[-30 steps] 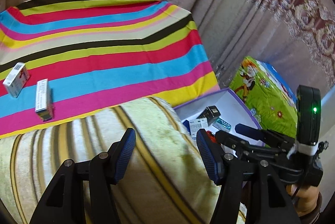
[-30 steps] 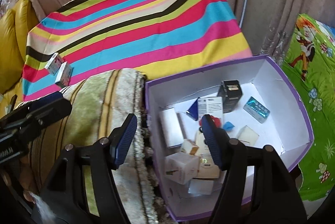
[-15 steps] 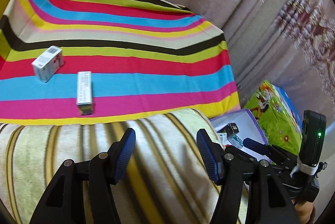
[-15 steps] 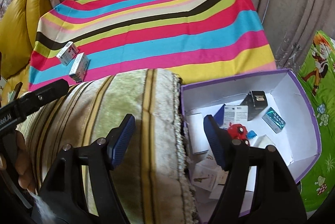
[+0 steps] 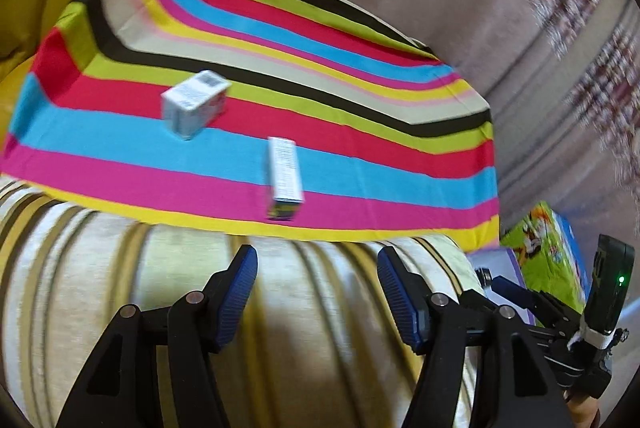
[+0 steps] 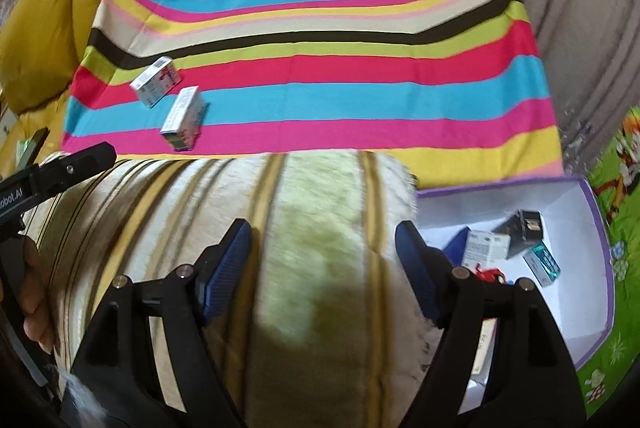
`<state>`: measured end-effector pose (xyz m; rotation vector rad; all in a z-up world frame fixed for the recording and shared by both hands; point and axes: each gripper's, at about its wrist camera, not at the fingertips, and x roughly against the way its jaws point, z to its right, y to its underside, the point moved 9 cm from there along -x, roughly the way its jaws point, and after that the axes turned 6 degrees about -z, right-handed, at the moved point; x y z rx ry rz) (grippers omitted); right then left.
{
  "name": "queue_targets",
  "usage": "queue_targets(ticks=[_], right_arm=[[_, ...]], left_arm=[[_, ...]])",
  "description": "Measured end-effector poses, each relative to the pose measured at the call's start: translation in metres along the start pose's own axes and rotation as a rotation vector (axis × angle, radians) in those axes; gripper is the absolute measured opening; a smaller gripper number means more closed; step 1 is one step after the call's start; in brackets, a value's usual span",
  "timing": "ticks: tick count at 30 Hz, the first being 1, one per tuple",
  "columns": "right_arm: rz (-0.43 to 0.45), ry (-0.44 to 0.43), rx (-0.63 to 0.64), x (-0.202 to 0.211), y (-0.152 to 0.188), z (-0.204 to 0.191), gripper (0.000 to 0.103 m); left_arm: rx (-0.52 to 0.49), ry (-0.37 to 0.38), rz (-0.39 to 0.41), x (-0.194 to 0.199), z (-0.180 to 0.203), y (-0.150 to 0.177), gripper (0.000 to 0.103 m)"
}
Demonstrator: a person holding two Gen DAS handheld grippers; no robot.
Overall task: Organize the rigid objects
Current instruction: 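Move both empty tools back from the storage box to the striped cloth, then grasp the tall white box with the right tool while the left grasps the barcode box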
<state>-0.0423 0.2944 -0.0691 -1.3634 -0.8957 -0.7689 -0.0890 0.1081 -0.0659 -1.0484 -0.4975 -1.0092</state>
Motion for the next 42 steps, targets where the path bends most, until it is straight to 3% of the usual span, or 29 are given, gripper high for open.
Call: queue_targets(ticks=[12, 21, 33, 38, 42], right_arm=[[-0.049, -0.043, 0.131, -0.025, -0.025, -0.060, 0.077], [-0.070, -0.094, 0.199, -0.045, -0.052, -0.114, 0.077], [-0.093, -0.105, 0.207, -0.080, -0.078, -0.145, 0.077], [-0.111, -0.105, 0.200, -0.095, -0.084, -0.150, 0.062], [-0.124, -0.110, 0.196, -0.105, -0.086, -0.153, 0.057]], left_arm=[[0.111, 0.011, 0.034, 0.015, -0.046, -0.008, 0.066], [0.145, 0.012, 0.064, 0.025, -0.065, -0.013, 0.067], [0.156, 0.025, 0.062, 0.026, -0.076, -0.017, 0.067], [0.148, 0.016, 0.056, 0.025, -0.076, -0.016, 0.067], [0.136, 0.000, 0.049, 0.025, -0.076, -0.018, 0.067]])
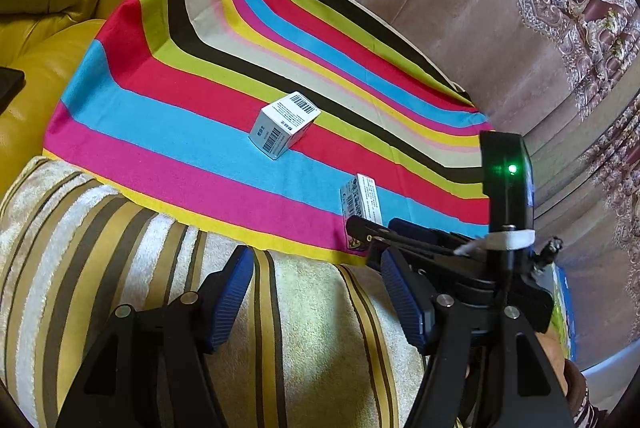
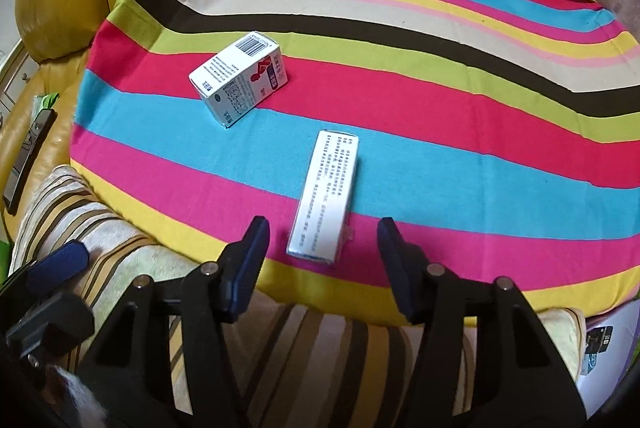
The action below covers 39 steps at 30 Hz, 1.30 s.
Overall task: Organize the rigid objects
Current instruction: 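Grasp the tall white box with the right tool while the left grasps the barcode box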
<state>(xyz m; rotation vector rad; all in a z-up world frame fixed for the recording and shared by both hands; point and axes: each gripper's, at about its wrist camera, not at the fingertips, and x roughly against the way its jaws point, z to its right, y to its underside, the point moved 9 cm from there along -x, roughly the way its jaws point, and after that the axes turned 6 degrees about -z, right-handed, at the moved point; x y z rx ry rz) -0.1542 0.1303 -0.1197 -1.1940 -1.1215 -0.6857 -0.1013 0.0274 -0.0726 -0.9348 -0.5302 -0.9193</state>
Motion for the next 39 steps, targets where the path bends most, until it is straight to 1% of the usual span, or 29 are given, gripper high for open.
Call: queue_targets(ticks=[2, 3, 5, 8, 11, 16, 18, 20, 23, 28, 31, 36, 39], right_arm=[[-0.004, 0.001, -0.004, -0.004, -0.001, 0.002, 0.050], [-0.007, 0.000, -0.008, -0.005, -0.002, 0.002, 0.048], [-0.013, -0.005, -0.013, -0.009, -0.002, 0.004, 0.036], [-0.013, -0.010, -0.009, -0.012, -0.002, 0.002, 0.033], [-0.001, -0.008, -0.005, -0.011, -0.003, 0.002, 0.030], [0.018, -0.033, -0.039, -0.010, -0.004, 0.008, 0.029], [0.024, -0.026, -0.044, -0.009, -0.004, 0.009, 0.029], [0.030, -0.026, -0.050, -0.009, -0.004, 0.010, 0.029], [0.050, -0.028, -0.086, -0.005, -0.005, 0.018, 0.029], [0.054, -0.032, -0.140, -0.004, -0.003, 0.028, 0.029], [0.062, -0.033, -0.154, -0.003, -0.004, 0.031, 0.029], [0.076, -0.035, -0.170, -0.001, -0.005, 0.037, 0.029], [0.074, -0.037, -0.175, -0.002, -0.005, 0.039, 0.029]], left_arm=[[-0.006, -0.017, 0.004, 0.000, -0.002, -0.003, 0.067], [-0.007, -0.026, 0.006, 0.001, -0.003, -0.005, 0.067], [-0.006, -0.043, 0.007, 0.000, -0.006, -0.009, 0.067], [-0.014, -0.067, 0.000, -0.004, -0.009, -0.014, 0.067], [-0.047, -0.106, 0.003, -0.008, -0.009, -0.024, 0.067], [-0.074, -0.166, 0.005, -0.018, -0.013, -0.046, 0.067], [-0.082, -0.190, -0.003, -0.027, -0.015, -0.056, 0.067], [-0.090, -0.220, -0.021, -0.037, -0.017, -0.064, 0.067], [-0.106, -0.244, -0.057, -0.054, -0.017, -0.074, 0.067], [-0.159, -0.294, -0.106, -0.079, -0.014, -0.087, 0.067], [-0.194, -0.307, -0.116, -0.090, -0.010, -0.093, 0.067], [-0.229, -0.333, -0.110, -0.103, -0.006, -0.106, 0.067], [-0.238, -0.328, -0.113, -0.111, -0.006, -0.111, 0.067]])
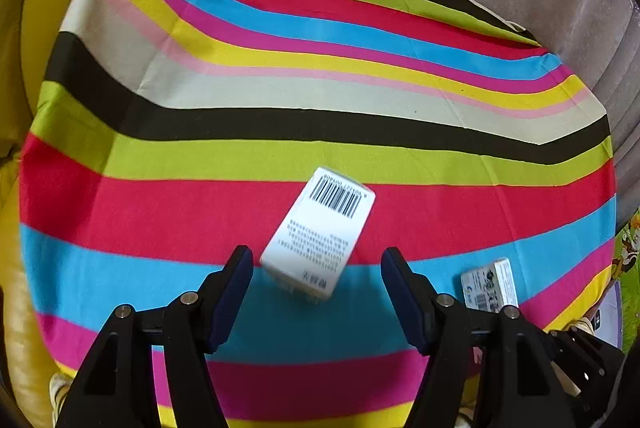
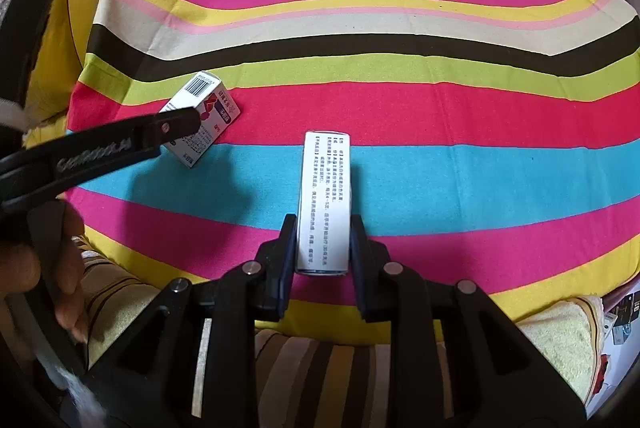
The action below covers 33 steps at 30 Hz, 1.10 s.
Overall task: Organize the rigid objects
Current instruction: 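Grasp the tall white box with the right tool while the left grasps the barcode box, then lift both held white boxes and carry them over the storage box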
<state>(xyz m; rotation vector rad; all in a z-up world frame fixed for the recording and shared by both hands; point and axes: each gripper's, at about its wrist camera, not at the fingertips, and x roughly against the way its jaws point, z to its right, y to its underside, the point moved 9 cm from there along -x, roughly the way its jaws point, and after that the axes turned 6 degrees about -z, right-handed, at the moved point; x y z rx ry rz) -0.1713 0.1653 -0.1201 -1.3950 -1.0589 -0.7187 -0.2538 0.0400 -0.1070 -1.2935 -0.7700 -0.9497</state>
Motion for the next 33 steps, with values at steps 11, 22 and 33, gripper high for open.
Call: queue_targets(ticks=[11, 22, 33], right_arm=[[0.001, -0.007, -0.003, 0.000, 0.001, 0.001, 0.029], [0.013, -0.028, -0.015, 0.004, 0.000, 0.004, 0.029], [0.038, -0.040, -0.024, 0.025, 0.010, 0.012, 0.029]], left_arm=[[-0.051, 0.045, 0.004, -0.002, 0.011, 0.005, 0.048], [0.060, 0.091, 0.050, 0.035, 0.015, 0.043, 0.048], [0.104, 0.153, 0.033, 0.058, 0.032, 0.086, 0.048]])
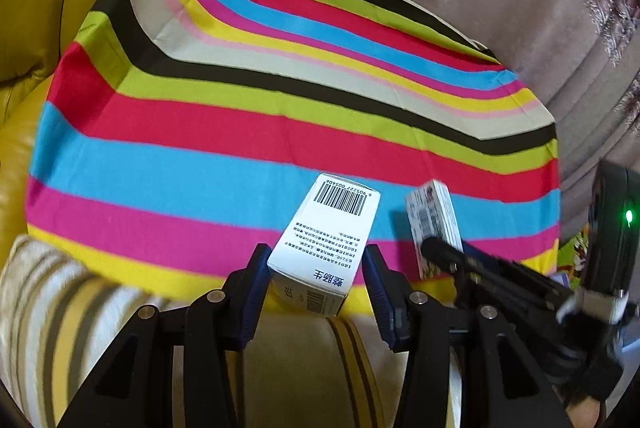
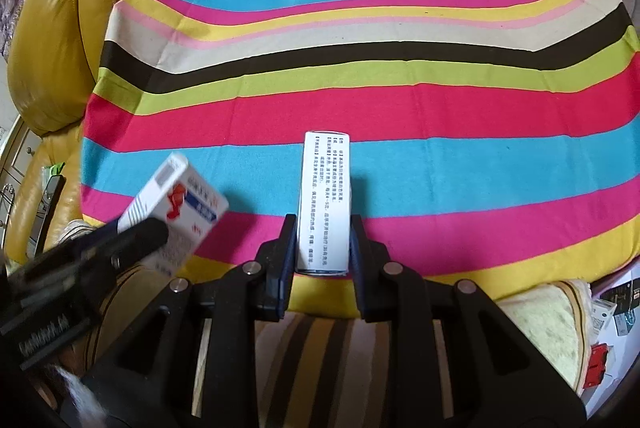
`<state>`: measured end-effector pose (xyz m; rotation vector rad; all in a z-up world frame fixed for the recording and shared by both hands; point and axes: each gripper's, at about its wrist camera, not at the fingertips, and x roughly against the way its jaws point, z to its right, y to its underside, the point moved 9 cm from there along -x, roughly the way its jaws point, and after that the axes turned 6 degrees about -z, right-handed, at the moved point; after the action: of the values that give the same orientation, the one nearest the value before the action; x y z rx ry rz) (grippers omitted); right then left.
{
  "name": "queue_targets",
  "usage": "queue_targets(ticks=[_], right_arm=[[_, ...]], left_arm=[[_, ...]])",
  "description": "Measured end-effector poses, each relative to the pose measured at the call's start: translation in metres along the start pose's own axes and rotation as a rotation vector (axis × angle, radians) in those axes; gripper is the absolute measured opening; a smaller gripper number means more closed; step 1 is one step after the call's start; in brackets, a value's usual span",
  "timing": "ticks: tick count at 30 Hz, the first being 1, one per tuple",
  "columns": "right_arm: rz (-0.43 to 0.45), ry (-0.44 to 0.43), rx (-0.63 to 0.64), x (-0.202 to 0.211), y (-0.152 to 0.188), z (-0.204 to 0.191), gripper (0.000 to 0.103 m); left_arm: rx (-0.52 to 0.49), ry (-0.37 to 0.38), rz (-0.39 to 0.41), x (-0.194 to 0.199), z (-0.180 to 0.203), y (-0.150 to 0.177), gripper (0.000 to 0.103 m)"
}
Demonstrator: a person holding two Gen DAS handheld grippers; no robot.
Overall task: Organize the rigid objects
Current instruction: 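Lift both held white boxes and carry them over the storage box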
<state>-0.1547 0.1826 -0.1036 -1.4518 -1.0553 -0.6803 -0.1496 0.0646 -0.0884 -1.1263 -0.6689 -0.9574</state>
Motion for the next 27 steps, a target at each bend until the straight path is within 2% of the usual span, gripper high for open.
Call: queue_targets(ticks=[13, 27], right_arm=[[0.036, -0.012, -0.015, 0.038, 0.026, 0.014, 0.029], [0.090, 0.010, -0.051, 0.085, 0.053, 0.041, 0.028]], left_arm=[[-0.041, -0.009, -0.007, 0.018, 0.023, 0.035, 0.045], [-0.112, 0.087, 0.026, 0.036, 0.073, 0.055, 0.045]])
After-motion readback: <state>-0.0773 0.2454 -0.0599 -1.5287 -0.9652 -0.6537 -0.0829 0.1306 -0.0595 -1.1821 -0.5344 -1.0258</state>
